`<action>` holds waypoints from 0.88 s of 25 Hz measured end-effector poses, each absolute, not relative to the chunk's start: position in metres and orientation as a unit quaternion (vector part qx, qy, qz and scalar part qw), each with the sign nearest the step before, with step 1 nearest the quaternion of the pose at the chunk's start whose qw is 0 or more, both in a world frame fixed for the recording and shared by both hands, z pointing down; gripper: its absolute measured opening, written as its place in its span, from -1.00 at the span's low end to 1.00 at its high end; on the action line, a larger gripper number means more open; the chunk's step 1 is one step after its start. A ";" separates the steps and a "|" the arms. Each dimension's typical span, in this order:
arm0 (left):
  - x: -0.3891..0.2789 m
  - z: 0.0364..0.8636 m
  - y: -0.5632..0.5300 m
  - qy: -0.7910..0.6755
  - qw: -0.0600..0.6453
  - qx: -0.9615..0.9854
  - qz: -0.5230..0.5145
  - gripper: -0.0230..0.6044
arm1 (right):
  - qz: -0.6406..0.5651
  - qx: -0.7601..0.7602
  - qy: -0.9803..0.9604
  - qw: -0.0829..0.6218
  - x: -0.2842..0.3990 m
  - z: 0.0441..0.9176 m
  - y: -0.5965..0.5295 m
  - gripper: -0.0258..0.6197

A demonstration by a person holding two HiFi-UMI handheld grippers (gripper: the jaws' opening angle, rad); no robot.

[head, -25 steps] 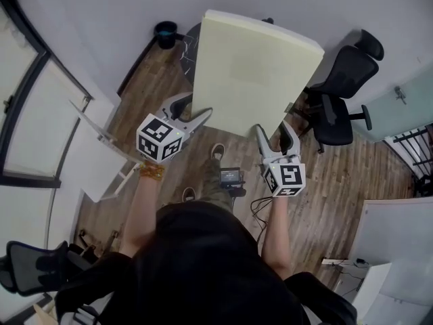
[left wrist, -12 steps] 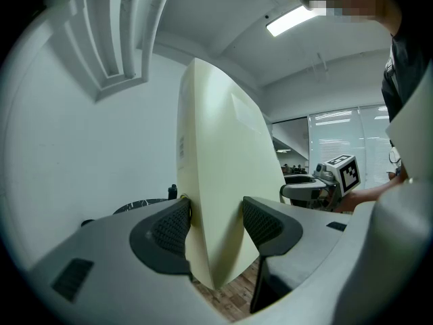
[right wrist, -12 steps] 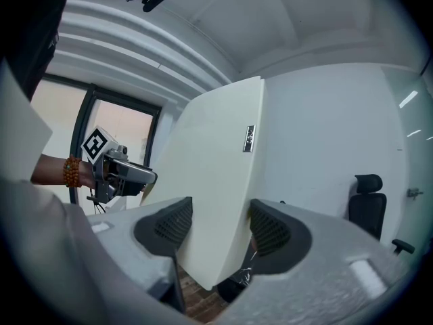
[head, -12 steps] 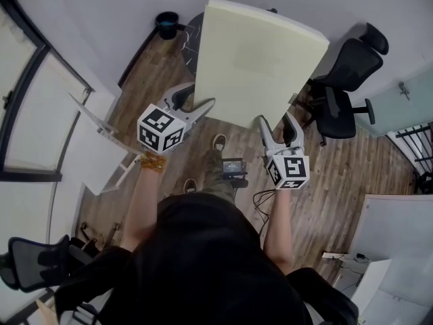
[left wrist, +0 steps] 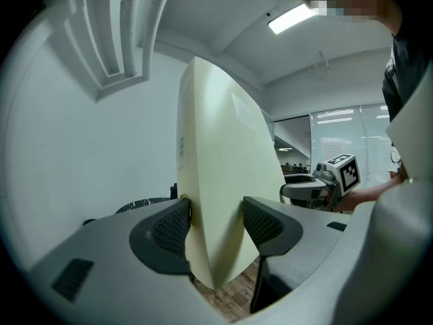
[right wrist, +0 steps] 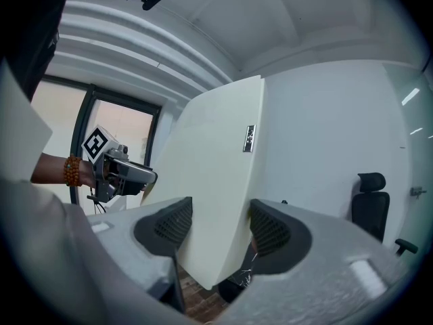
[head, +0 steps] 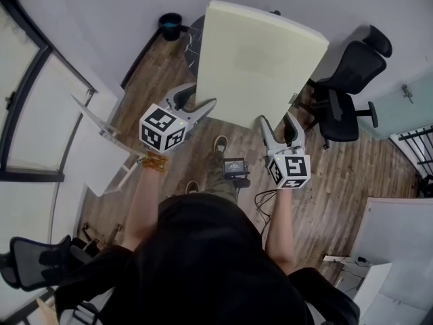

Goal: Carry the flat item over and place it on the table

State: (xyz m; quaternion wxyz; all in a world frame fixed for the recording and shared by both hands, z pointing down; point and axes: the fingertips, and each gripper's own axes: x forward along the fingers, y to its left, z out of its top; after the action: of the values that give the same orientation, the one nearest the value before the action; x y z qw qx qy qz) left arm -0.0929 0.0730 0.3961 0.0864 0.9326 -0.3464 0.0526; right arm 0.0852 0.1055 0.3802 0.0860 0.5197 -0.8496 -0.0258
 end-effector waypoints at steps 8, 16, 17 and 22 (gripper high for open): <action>-0.097 0.401 0.057 -0.346 0.095 0.932 0.055 -0.15 | -0.018 0.520 -0.850 0.087 0.081 0.385 0.090 -0.10; -0.101 0.410 0.036 -0.343 0.103 0.932 0.056 -0.15 | -0.011 0.523 -0.848 0.091 0.077 0.393 0.069 -0.09; -0.101 0.411 0.032 -0.343 0.104 0.932 0.056 -0.15 | -0.011 0.523 -0.848 0.091 0.076 0.394 0.066 -0.10; -0.101 0.412 0.015 -0.343 0.107 0.932 0.057 -0.15 | -0.006 0.524 -0.847 0.091 0.076 0.395 0.050 -0.10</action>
State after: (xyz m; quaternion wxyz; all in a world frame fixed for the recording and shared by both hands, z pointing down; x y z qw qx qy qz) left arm -0.1015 0.0154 0.4123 0.1068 0.9316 -0.3426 0.0572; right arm 0.0760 0.0499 0.3947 0.0915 0.5236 -0.8470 -0.0056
